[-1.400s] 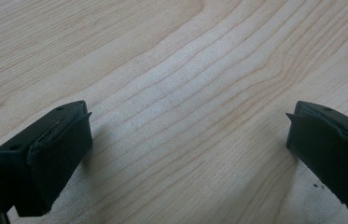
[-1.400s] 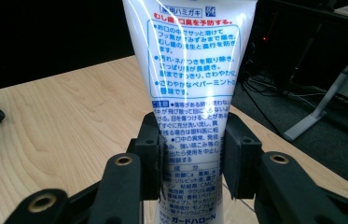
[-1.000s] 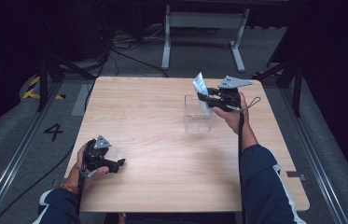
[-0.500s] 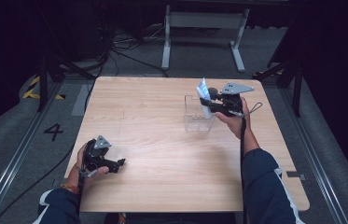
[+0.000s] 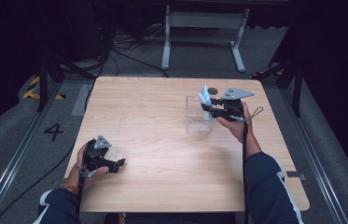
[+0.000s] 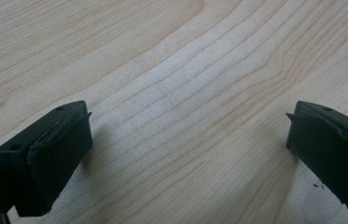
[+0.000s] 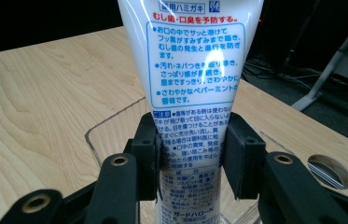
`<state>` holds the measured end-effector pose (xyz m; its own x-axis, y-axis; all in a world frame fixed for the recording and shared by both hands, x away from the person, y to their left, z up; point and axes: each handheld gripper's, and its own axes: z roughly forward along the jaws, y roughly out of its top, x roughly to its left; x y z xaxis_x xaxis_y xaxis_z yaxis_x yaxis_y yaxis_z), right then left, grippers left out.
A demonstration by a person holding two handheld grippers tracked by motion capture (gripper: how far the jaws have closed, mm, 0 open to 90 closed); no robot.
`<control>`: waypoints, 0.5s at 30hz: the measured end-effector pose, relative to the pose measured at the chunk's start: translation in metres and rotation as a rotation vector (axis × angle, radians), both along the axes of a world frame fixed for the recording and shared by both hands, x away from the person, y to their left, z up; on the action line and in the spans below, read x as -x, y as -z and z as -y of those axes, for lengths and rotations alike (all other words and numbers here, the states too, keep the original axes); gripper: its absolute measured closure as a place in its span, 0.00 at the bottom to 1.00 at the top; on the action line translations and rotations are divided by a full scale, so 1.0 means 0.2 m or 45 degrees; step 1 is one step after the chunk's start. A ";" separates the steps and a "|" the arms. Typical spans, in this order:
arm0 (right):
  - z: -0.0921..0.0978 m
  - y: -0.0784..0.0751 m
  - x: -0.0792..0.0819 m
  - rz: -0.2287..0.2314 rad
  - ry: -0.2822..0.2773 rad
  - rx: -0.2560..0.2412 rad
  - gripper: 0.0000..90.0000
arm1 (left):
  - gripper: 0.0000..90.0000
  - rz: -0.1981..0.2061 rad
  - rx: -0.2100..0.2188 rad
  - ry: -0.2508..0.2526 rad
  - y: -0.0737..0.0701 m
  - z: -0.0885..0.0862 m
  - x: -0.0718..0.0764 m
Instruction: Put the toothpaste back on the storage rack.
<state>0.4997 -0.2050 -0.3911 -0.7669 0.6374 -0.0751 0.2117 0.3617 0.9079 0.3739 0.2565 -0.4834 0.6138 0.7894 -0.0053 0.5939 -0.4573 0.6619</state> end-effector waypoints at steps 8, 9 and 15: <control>0.00 0.02 0.00 -0.024 -0.007 0.032 0.68 | 0.01 0.000 0.001 0.000 0.00 0.00 0.00; 0.00 0.02 0.00 -0.031 -0.007 0.041 0.68 | 0.01 0.000 0.000 0.000 0.00 0.00 0.00; -0.01 0.03 -0.01 -0.048 -0.003 0.069 0.67 | 0.01 0.000 -0.002 -0.001 0.00 0.00 0.00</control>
<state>0.5007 -0.2037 -0.3976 -0.7713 0.6313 -0.0805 0.2442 0.4104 0.8786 0.3739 0.2564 -0.4834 0.6131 0.7900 -0.0044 0.5944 -0.4576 0.6613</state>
